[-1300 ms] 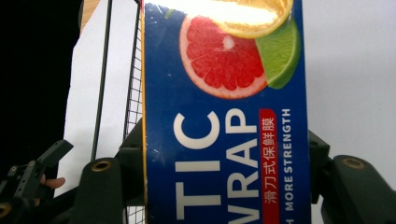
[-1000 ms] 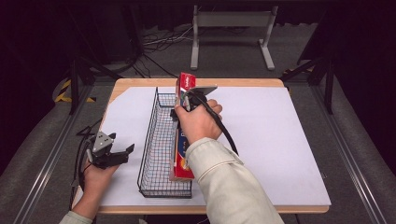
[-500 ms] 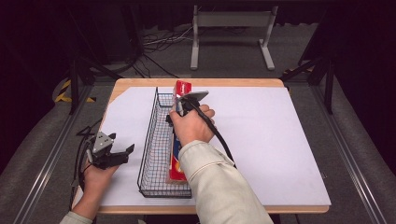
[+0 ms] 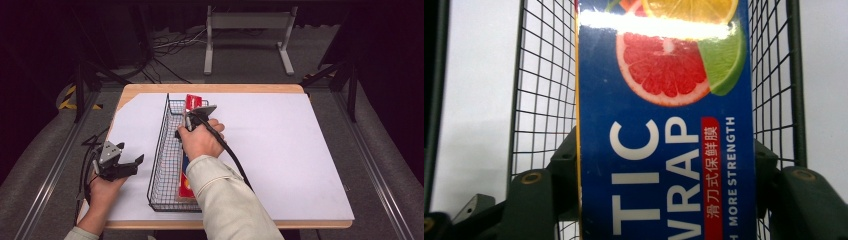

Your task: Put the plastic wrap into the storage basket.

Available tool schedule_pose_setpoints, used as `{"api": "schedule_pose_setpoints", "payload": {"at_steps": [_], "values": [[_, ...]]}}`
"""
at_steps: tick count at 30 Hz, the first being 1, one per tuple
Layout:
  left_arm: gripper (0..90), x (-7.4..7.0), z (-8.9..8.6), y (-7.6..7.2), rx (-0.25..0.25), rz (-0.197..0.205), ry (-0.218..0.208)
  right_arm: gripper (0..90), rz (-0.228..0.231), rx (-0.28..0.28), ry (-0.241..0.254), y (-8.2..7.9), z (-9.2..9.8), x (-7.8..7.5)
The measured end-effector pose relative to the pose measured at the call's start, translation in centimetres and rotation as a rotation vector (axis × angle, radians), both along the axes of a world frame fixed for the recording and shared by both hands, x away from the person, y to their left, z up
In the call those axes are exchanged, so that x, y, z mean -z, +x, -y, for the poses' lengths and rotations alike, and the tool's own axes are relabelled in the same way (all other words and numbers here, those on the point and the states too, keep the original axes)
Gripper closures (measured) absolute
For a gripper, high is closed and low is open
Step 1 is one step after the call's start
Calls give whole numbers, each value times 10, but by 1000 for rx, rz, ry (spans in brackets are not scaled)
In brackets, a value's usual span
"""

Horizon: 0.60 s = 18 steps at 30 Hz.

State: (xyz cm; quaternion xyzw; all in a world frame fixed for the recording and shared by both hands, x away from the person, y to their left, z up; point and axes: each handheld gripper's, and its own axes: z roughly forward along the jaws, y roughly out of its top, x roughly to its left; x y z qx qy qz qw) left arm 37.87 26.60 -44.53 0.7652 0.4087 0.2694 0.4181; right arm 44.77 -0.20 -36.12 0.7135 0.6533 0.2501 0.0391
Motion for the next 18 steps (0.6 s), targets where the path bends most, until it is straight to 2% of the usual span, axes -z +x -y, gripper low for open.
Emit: {"api": "schedule_pose_setpoints", "payload": {"at_steps": [5,12,14,18], "values": [[157,0,2,0,4,-1,9,397,-3,0,-24,1,-3,9],[157,0,2,0,9,-4,17,396,-31,-1,-45,2,-7,13],[158,0,2,0,10,-3,16,396,-42,-3,-64,2,-9,17],[158,0,2,0,10,-1,10,395,-41,-9,-70,2,-11,18]]}}
